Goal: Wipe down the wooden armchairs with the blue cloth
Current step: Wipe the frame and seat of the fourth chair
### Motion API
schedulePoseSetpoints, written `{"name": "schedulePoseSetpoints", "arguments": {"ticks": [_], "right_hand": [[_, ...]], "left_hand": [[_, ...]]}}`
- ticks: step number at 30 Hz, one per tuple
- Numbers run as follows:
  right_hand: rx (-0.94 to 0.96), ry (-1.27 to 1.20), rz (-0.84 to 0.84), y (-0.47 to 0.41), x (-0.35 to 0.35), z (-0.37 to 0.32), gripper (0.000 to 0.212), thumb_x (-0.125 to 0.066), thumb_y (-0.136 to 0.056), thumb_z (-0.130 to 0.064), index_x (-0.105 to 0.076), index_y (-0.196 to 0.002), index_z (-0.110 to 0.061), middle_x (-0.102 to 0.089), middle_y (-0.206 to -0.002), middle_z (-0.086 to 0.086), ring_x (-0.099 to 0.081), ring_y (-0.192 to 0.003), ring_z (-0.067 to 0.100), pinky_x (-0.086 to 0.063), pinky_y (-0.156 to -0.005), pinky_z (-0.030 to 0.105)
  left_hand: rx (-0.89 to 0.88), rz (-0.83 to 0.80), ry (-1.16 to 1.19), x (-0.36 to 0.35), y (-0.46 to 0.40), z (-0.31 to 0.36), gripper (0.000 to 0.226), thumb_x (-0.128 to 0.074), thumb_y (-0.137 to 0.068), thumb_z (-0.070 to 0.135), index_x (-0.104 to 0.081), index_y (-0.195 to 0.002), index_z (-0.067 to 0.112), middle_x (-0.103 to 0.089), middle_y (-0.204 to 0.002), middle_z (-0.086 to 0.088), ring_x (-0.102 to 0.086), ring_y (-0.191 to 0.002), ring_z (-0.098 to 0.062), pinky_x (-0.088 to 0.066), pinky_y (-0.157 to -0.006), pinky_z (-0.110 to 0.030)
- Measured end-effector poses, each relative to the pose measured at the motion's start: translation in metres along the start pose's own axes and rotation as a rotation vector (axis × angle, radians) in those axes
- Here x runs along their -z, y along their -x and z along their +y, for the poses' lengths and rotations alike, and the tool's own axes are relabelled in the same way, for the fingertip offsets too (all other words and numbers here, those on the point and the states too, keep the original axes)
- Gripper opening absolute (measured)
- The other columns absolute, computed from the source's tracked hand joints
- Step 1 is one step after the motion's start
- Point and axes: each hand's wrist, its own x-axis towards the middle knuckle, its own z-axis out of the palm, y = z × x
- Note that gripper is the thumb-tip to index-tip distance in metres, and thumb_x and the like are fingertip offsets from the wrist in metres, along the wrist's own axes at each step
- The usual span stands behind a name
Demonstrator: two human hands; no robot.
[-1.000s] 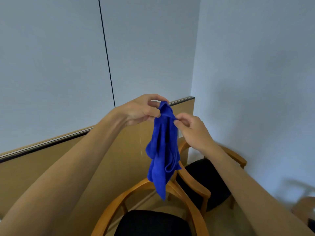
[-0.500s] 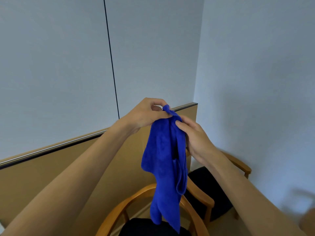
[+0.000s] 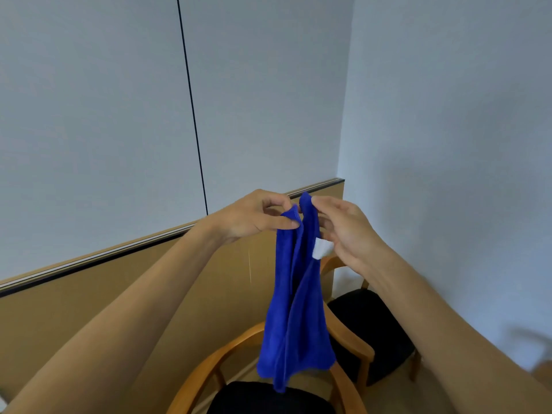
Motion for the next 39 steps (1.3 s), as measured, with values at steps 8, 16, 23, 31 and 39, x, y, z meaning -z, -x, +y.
{"name": "schedulePoseSetpoints", "arguments": {"ticks": [8, 16, 23, 31, 39], "right_hand": [[0.207, 0.313, -0.052, -0.002, -0.008, -0.016, 0.017, -0.053, -0.101, -0.019, -0.069, -0.104, -0.014, -0.071, -0.102, 0.004, -0.067, -0.099, 0.022, -0.058, -0.085, 0.032], [0.219, 0.720, -0.031, 0.000, 0.002, 0.025, 0.047, -0.064, -0.085, -0.010, -0.041, -0.116, -0.036, -0.056, -0.108, -0.018, -0.058, -0.095, -0.001, -0.049, -0.066, 0.012], [-0.358, 0.894, -0.318, 0.015, 0.045, 0.111, 0.021, -0.065, -0.080, -0.010, -0.061, -0.100, -0.016, -0.068, -0.098, -0.001, -0.065, -0.093, 0.017, -0.054, -0.080, 0.031], [-0.523, 0.867, -0.213, 0.002, 0.092, 0.128, 0.023, -0.063, -0.088, -0.002, -0.059, -0.105, -0.017, -0.064, -0.104, 0.002, -0.071, -0.088, 0.022, -0.061, -0.070, 0.030], [-0.345, 0.254, 0.045, -0.016, 0.136, 0.089, 0.018, -0.063, -0.089, 0.001, -0.063, -0.093, -0.017, -0.071, -0.100, 0.008, -0.068, -0.082, 0.019, -0.053, -0.067, 0.028]], "left_hand": [[-0.057, 0.234, 0.198, -0.004, -0.006, -0.001, 0.014, -0.078, -0.078, 0.012, -0.066, -0.082, 0.005, -0.068, -0.094, -0.013, -0.065, -0.094, -0.027, -0.051, -0.090, -0.044], [-0.081, 0.307, 0.261, -0.001, -0.019, 0.022, 0.031, -0.071, -0.080, -0.006, -0.064, -0.107, 0.007, -0.066, -0.091, -0.008, -0.065, -0.086, -0.022, -0.056, -0.078, -0.033], [-0.057, 0.544, 0.277, 0.028, -0.022, 0.019, 0.029, -0.063, -0.088, -0.004, -0.066, -0.115, 0.007, -0.065, -0.091, -0.001, -0.065, -0.083, -0.013, -0.055, -0.076, -0.030], [0.120, 0.769, -0.114, 0.047, -0.010, -0.047, 0.029, -0.058, -0.094, 0.006, -0.064, -0.120, 0.016, -0.062, -0.114, -0.004, -0.059, -0.098, -0.018, -0.052, -0.080, -0.028], [0.358, 0.435, -0.333, 0.081, 0.050, -0.130, 0.022, -0.066, -0.085, -0.002, -0.071, -0.079, 0.019, -0.070, -0.084, -0.004, -0.063, -0.083, -0.020, -0.051, -0.076, -0.029]]}}
